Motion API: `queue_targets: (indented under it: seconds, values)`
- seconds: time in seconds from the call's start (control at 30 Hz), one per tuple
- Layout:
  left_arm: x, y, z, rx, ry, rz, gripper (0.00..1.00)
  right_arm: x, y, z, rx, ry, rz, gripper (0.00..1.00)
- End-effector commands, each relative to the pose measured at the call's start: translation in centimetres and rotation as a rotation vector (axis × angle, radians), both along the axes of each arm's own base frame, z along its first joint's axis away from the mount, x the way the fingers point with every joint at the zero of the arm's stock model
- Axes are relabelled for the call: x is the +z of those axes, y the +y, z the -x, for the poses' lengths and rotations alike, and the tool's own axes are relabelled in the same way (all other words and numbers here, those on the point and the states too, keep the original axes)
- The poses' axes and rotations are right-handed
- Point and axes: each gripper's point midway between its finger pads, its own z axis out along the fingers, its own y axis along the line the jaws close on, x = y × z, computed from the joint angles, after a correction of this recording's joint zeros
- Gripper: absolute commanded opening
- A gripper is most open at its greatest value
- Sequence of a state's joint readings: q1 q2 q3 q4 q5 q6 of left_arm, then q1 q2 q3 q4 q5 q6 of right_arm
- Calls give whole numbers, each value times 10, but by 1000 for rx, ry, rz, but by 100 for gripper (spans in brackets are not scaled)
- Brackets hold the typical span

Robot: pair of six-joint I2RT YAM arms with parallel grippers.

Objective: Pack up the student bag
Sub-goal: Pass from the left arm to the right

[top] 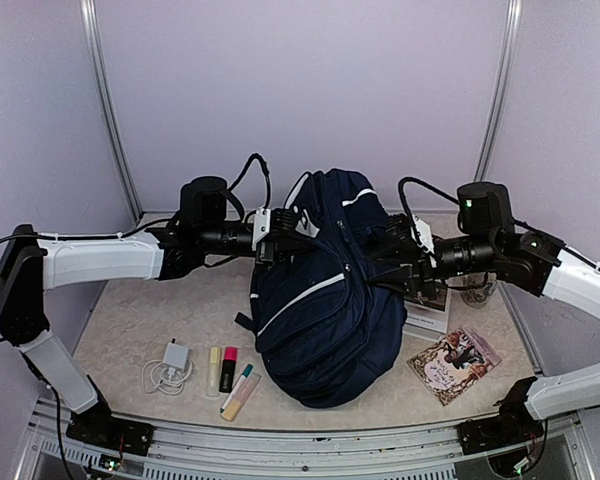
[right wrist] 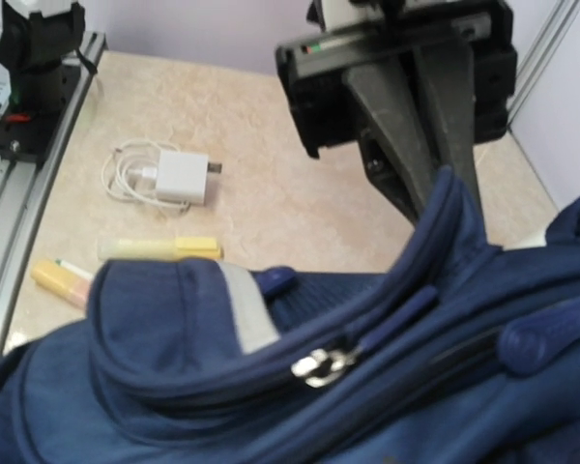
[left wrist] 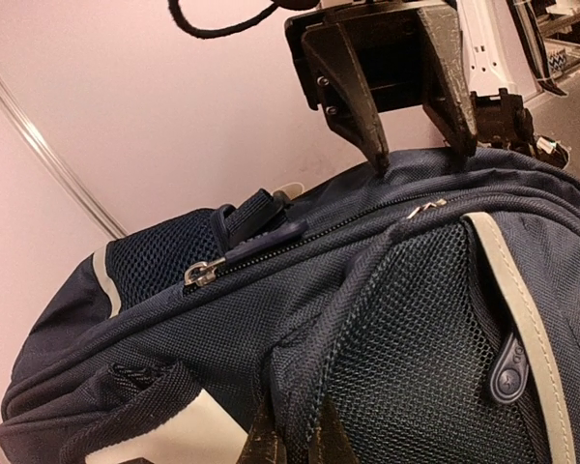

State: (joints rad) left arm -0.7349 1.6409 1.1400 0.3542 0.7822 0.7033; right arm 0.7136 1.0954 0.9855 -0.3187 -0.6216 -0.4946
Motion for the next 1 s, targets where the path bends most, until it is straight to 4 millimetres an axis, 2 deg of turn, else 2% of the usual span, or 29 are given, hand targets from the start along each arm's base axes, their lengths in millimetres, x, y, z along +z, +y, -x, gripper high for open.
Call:
queue_targets:
  seconds: [0.0,0.2,0.4,0.6,0.77,0.9,0.97]
  values:
    - [109,16,8,42,-186,289,0,15,-2,9,0,-10,-65,39]
    - [144,31,-23,240,39,500,0,42,-15,-12,-162,-48,-136,42]
    - [178,47,-33,291,155,674,0,77,-32,-30,-315,-61,-237,47]
    - [196,65,-42,384,187,794,0,84,-56,-52,-508,-33,-279,52]
    - [203,76,-46,434,228,878,0,79,-74,-68,-628,33,-302,72]
    - [202,74,-33,370,200,881,0,65,-89,-90,-742,122,-307,99]
    - [200,70,-26,338,183,874,0,53,-90,-100,-761,175,-296,100]
